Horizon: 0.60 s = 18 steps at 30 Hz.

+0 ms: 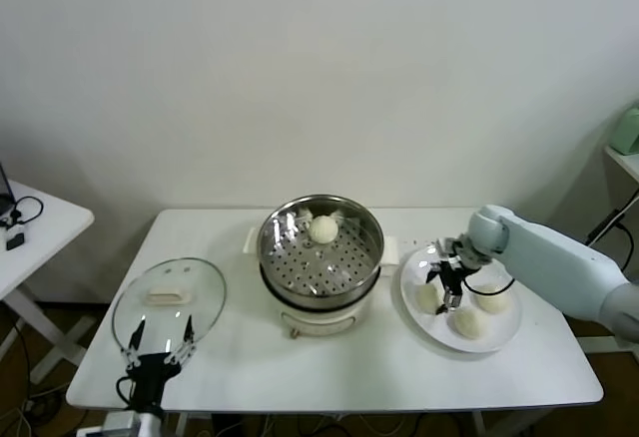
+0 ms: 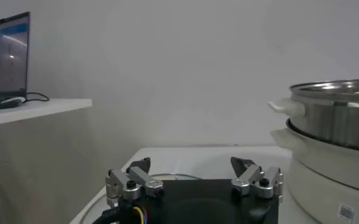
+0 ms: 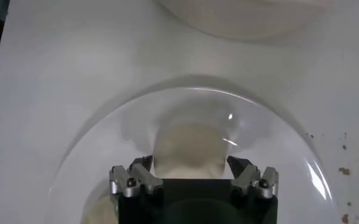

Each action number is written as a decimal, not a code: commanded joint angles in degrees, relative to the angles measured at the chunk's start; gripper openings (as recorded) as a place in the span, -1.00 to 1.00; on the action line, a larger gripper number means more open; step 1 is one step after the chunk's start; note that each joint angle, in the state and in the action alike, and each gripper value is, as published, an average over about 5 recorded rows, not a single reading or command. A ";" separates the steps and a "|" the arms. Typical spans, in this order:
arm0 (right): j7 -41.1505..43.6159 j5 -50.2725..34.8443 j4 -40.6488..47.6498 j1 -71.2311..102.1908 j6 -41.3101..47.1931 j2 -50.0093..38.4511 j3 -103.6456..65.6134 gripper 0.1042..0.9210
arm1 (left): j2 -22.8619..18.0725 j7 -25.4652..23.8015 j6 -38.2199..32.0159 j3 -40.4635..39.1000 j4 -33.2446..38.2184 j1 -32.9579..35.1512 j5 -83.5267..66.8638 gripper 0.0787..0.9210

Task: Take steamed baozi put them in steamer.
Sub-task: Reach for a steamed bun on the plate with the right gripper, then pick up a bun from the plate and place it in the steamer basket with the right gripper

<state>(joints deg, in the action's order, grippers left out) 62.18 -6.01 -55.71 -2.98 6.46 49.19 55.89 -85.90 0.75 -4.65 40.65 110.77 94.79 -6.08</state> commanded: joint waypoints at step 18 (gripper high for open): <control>-1.19 -12.97 -5.31 -13.58 2.66 -3.83 7.24 0.52 | -0.06 0.04 -0.15 0.08 0.56 0.27 -0.23 0.77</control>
<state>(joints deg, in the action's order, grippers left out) 61.16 -10.05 -58.00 -6.64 7.73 47.05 57.84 -85.99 0.78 -4.77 40.75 111.16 95.04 -6.25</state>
